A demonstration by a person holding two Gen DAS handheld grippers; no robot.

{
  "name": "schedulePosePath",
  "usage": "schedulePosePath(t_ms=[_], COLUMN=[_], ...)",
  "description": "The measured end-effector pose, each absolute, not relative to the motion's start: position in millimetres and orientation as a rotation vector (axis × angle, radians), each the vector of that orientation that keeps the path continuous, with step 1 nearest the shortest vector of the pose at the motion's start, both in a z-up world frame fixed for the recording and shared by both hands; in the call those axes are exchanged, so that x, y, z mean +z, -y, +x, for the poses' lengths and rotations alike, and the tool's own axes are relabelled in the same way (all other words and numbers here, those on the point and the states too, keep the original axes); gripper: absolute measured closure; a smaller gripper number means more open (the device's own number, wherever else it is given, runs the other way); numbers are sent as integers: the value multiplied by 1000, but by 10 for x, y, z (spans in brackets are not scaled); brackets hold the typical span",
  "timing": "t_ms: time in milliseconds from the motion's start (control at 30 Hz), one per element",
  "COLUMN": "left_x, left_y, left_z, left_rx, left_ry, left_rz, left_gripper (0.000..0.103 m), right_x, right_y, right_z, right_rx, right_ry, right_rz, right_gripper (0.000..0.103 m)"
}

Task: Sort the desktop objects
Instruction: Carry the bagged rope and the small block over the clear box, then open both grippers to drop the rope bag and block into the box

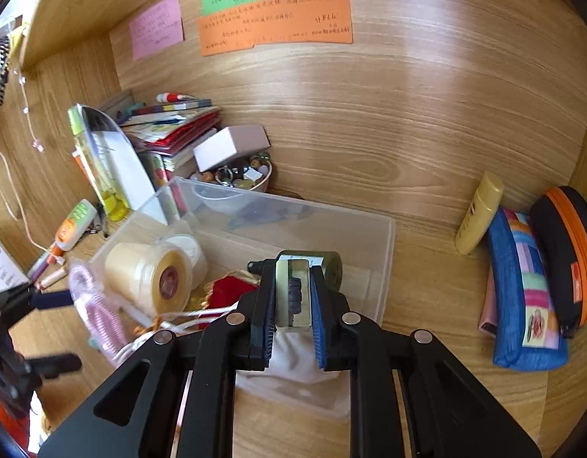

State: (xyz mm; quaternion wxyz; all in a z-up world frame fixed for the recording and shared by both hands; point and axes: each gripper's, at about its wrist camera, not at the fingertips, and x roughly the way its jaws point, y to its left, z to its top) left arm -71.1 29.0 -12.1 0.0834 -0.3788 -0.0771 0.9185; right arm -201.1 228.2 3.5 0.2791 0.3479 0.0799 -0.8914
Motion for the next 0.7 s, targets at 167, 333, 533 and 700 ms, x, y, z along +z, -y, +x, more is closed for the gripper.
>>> schedulePosePath(t_ms=[167, 333, 533, 700], left_x=[-245, -276, -373, -395], left_y=[-386, -425, -440, -364], left_z=[-885, -1004, -1124, -1135], left_rx=[2705, 2721, 2759, 2770], left_ry=[271, 313, 354, 388], left_rz=[-1199, -1216, -1232, -1228], left_gripper=[12, 12, 18, 38], right_x=[-3, -134, -290, -336], right_y=[-2244, -2263, -2294, -2304], right_z=[-2132, -2187, -2243, -2251], right_rx=[-2413, -2394, -2382, -2375], right_ry=[-231, -202, -189, -191], right_rz=[945, 971, 1014, 1022], right_gripper=[88, 88, 88, 88])
